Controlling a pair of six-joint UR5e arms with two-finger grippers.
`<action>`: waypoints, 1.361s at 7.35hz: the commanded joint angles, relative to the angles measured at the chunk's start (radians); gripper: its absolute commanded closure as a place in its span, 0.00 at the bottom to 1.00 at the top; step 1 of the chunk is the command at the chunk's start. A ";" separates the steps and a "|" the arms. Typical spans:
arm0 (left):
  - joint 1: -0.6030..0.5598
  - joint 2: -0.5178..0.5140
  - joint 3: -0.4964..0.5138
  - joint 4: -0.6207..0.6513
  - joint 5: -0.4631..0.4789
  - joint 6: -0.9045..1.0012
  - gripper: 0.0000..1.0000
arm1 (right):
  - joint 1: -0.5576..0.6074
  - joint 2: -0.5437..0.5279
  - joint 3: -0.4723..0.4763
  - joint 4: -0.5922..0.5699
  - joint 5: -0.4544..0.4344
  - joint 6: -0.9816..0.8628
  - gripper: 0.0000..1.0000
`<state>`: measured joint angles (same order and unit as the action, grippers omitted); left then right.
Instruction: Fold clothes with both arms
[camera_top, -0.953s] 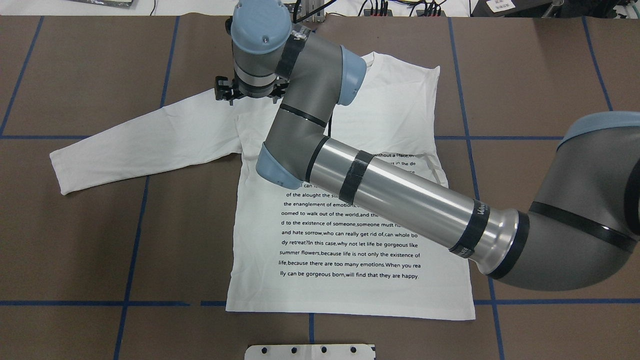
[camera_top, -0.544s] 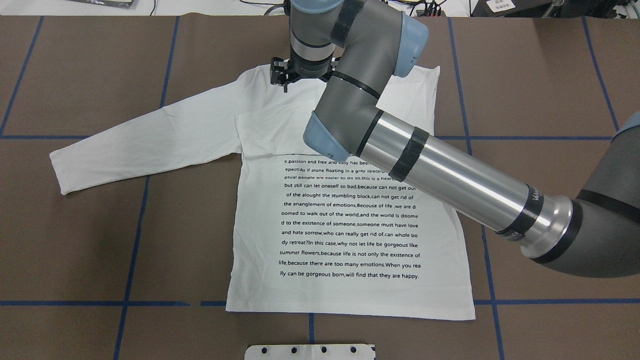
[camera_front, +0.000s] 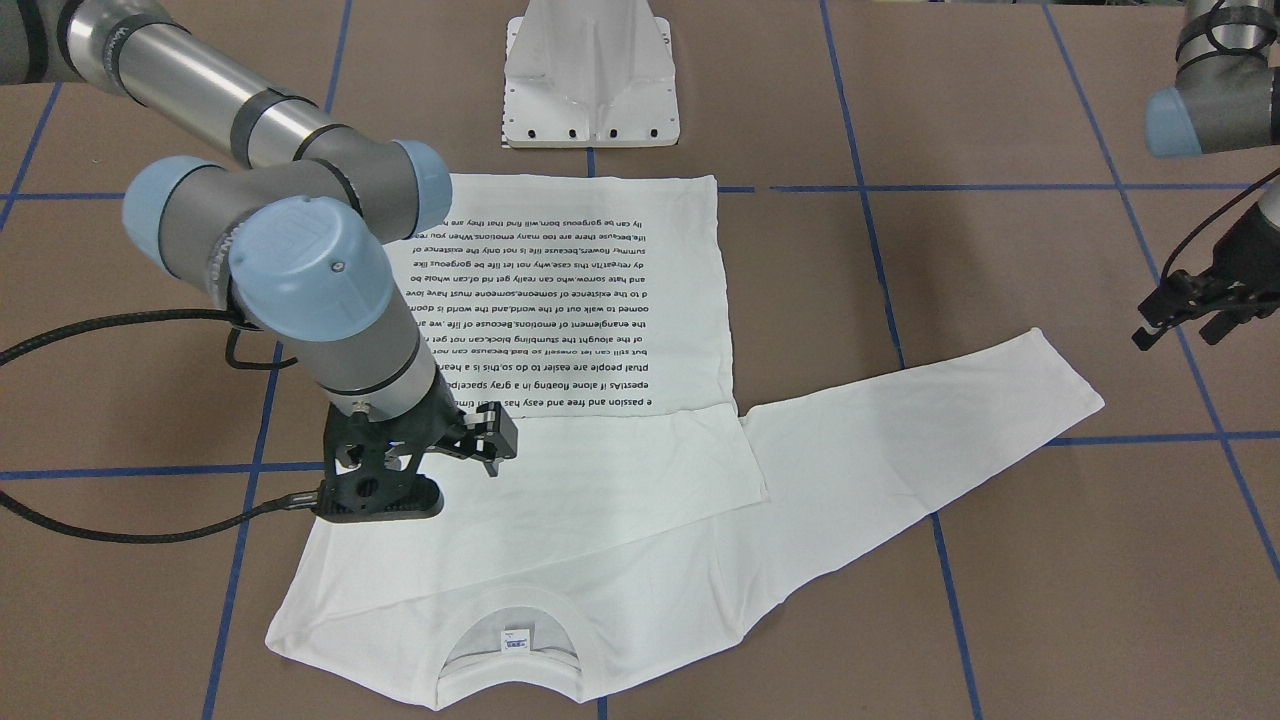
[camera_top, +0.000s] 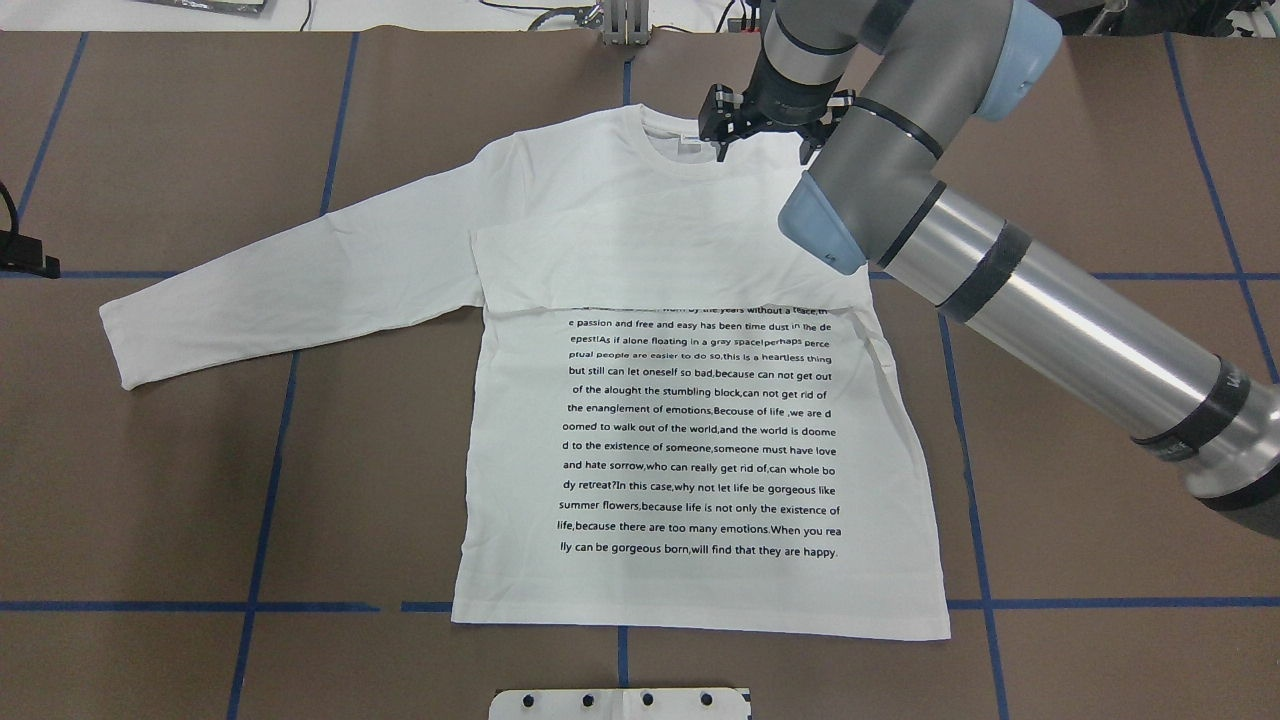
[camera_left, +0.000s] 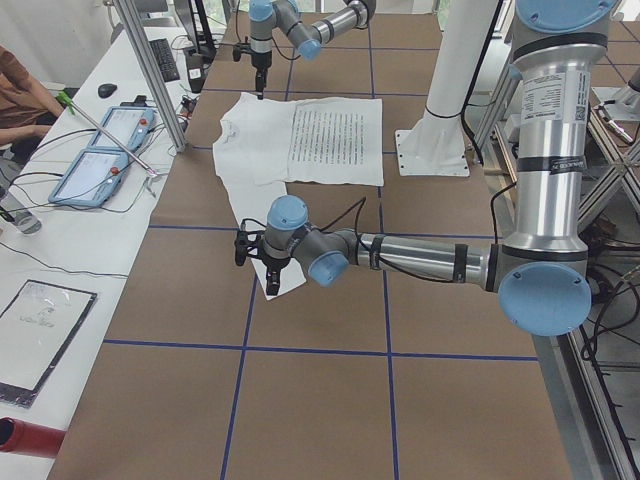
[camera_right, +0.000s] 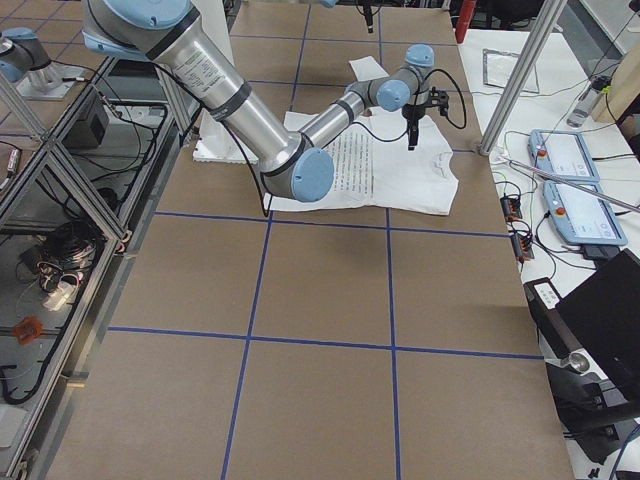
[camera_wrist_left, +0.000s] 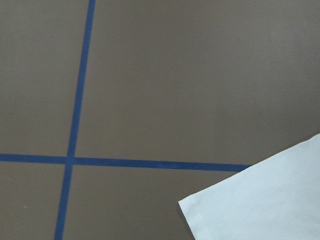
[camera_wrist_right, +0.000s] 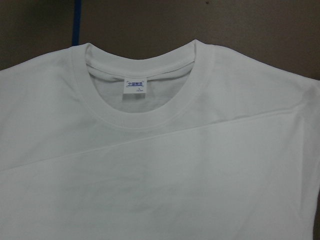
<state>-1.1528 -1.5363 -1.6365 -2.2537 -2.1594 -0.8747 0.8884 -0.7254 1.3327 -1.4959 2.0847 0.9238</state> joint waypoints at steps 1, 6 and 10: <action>0.126 -0.010 0.039 -0.035 0.125 -0.096 0.01 | 0.032 -0.048 0.003 0.003 0.015 -0.057 0.00; 0.162 -0.022 0.142 -0.099 0.170 -0.032 0.01 | 0.037 -0.072 0.055 0.005 0.041 -0.054 0.00; 0.208 -0.028 0.153 -0.098 0.168 -0.032 0.01 | 0.037 -0.097 0.105 -0.001 0.041 -0.052 0.00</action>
<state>-0.9609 -1.5627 -1.4889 -2.3521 -1.9911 -0.9055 0.9250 -0.8162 1.4255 -1.4967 2.1261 0.8711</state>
